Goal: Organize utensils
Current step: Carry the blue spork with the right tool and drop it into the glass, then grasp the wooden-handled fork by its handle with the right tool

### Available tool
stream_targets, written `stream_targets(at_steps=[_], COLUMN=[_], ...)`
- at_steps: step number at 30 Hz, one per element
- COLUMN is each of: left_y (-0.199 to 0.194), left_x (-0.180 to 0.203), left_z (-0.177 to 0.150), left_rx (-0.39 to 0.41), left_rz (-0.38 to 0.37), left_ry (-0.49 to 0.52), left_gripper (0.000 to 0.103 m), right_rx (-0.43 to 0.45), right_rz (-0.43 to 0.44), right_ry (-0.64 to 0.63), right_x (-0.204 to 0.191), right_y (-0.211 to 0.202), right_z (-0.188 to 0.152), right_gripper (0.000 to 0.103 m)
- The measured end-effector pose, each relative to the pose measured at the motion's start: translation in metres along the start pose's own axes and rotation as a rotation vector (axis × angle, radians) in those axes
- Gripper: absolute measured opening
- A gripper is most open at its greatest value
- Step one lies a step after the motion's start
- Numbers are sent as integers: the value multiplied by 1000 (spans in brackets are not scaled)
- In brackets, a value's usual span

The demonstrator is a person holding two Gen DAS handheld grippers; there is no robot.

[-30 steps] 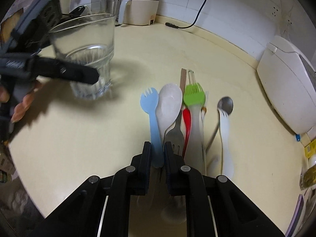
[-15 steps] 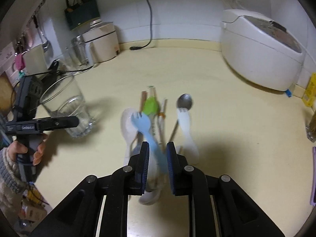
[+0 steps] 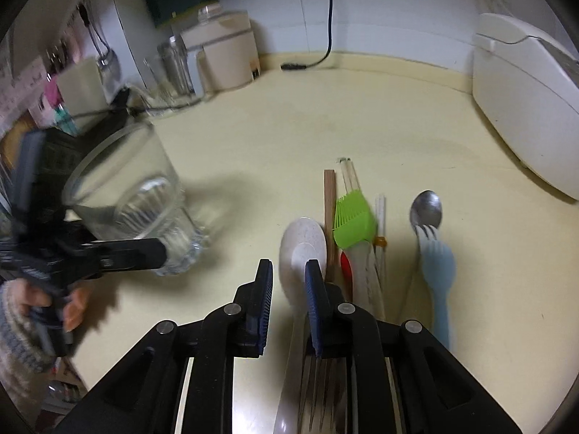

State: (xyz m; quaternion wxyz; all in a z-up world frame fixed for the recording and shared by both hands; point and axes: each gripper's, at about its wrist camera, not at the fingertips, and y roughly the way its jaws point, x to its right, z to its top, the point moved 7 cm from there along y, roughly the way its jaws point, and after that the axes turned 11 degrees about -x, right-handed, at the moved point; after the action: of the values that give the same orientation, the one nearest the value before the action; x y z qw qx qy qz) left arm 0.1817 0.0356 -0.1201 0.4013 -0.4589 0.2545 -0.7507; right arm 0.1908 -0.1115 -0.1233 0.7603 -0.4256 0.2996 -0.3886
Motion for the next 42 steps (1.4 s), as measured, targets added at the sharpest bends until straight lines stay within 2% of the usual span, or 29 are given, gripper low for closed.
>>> stream_targets(at_steps=[5, 6, 8, 10, 11, 13, 16, 21, 28, 32, 39, 42], left_y=[0, 0, -1, -1, -1, 0, 0, 0, 0, 0, 0, 0], left_x=[0, 1, 1, 2, 2, 2, 2, 2, 2, 1, 1, 1], left_z=[0, 0, 1, 1, 1, 1, 1, 1, 1, 1, 1, 1], left_rx=[0, 0, 0, 1, 1, 1, 1, 1, 2, 2, 2, 2], left_rz=[-2, -3, -6, -9, -10, -11, -10, -11, -12, -18, -16, -17], left_ry=[-1, -1, -2, -3, -3, -4, -4, -4, -5, -7, -5, -5], left_gripper=[93, 93, 93, 93, 93, 93, 93, 93, 93, 93, 93, 93], right_rx=[-59, -60, -68, -40, -19, 25, 18, -38, -38, -10, -56, -83], right_rz=[-29, -15, 66, 140, 140, 82, -17, -75, -176, -109, -135, -114], right_ry=[-32, -42, -74, -95, -94, -67, -3, 21, 32, 21, 3, 8], right_x=[-7, -11, -23, -32, -31, -23, -2, 16, 31, 22, 19, 20], right_y=[16, 17, 14, 4, -1, -8, -4, 9, 10, 6, 32, 46], right_z=[-4, -5, -9, -10, -9, -4, 1, 0, 8, 17, 52, 62], right_gripper=[18, 19, 19, 19, 18, 18, 18, 17, 17, 17, 17, 17])
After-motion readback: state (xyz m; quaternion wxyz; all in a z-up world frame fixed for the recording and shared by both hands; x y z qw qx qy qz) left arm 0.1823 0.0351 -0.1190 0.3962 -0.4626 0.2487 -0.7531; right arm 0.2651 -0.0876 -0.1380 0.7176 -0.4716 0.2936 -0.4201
